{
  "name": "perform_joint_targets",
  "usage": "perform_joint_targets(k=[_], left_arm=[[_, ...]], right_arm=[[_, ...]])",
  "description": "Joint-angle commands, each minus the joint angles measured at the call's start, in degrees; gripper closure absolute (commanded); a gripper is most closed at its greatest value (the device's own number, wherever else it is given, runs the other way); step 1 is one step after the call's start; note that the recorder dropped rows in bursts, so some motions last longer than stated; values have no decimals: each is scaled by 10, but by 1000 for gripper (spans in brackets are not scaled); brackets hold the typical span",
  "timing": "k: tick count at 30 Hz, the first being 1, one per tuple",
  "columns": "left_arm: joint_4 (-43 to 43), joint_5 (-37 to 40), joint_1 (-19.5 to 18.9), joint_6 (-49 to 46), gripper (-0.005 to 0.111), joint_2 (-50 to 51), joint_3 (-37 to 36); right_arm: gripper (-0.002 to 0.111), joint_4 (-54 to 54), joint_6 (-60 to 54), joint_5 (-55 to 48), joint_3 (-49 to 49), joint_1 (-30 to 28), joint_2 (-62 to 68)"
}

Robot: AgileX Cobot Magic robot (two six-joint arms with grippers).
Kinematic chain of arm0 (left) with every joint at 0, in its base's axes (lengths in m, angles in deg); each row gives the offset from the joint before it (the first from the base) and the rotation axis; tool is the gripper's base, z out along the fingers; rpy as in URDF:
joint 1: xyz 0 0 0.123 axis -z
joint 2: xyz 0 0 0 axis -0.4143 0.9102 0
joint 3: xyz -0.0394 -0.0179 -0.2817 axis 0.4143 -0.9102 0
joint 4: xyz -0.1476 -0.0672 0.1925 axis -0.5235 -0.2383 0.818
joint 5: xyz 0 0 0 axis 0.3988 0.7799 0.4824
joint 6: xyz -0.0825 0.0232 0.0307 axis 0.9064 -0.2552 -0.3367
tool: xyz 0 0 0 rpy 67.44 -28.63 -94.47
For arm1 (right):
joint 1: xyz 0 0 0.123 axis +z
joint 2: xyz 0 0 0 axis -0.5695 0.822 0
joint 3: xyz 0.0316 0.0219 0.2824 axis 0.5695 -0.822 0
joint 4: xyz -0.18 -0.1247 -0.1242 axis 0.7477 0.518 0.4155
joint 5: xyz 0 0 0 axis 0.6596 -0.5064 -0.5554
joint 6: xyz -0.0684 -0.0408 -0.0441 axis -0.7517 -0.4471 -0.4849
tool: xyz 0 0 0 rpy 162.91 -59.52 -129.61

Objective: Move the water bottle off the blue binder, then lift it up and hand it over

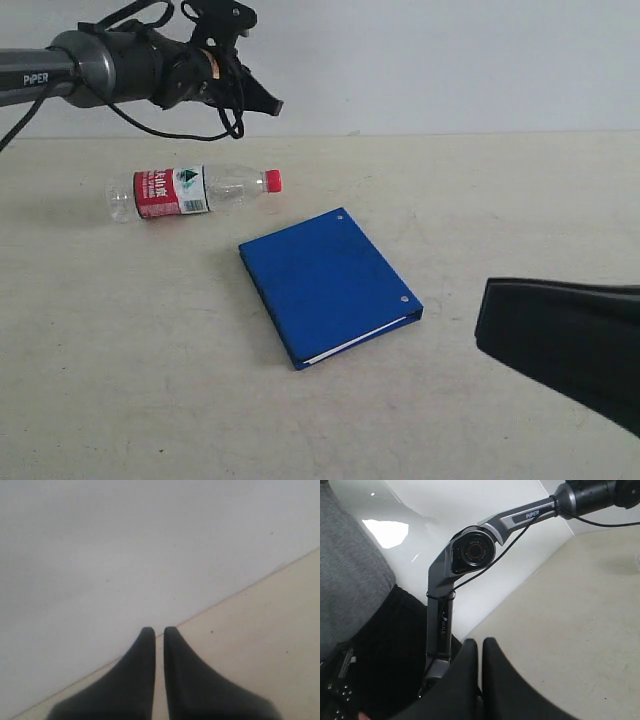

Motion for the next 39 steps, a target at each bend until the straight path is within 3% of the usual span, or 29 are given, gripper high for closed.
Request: perform_joint_targets(k=[1,5,9,11,14,18,21,23,26,29,32,36,39], left_arm=[[-8,86,1,-68,102,-28,-2],[-8,140,-11,-89,102,-44,-23],[-62,16,-67,24,102,0,-22],[-117,24,-89,36,102,26,-4],[-140,108,-104,31,102,62,35],[-156,295,-95,-73,102,93,60],[-271,460,-79,-226,102,107,50],[-410,538,-72,-360,102,103,20],[-526,501,-71,-429,102,66,-27],[-516,416,-84,-429,102,26,-30],[-460,396,-102,-429,102,-14,-21],[-442,484,-135,-432,102,-82,-16],[-502,573,-157,-436,102,-147,-21]], right_arm=[[109,8,4,5,4,1,1],[109,9,4,-18,4,1,1],[109,21,3,-33,4,1,1],[109,28,4,-33,4,1,1],[109,28,15,-32,4,1,1],[109,28,20,-38,4,1,1],[109,28,21,-56,4,1,1],[109,28,21,-68,4,1,1],[109,28,21,-71,4,1,1],[109,28,20,-63,4,1,1],[109,34,17,-53,4,1,1],[109,76,17,-43,4,1,1],[109,142,18,-37,4,1,1]])
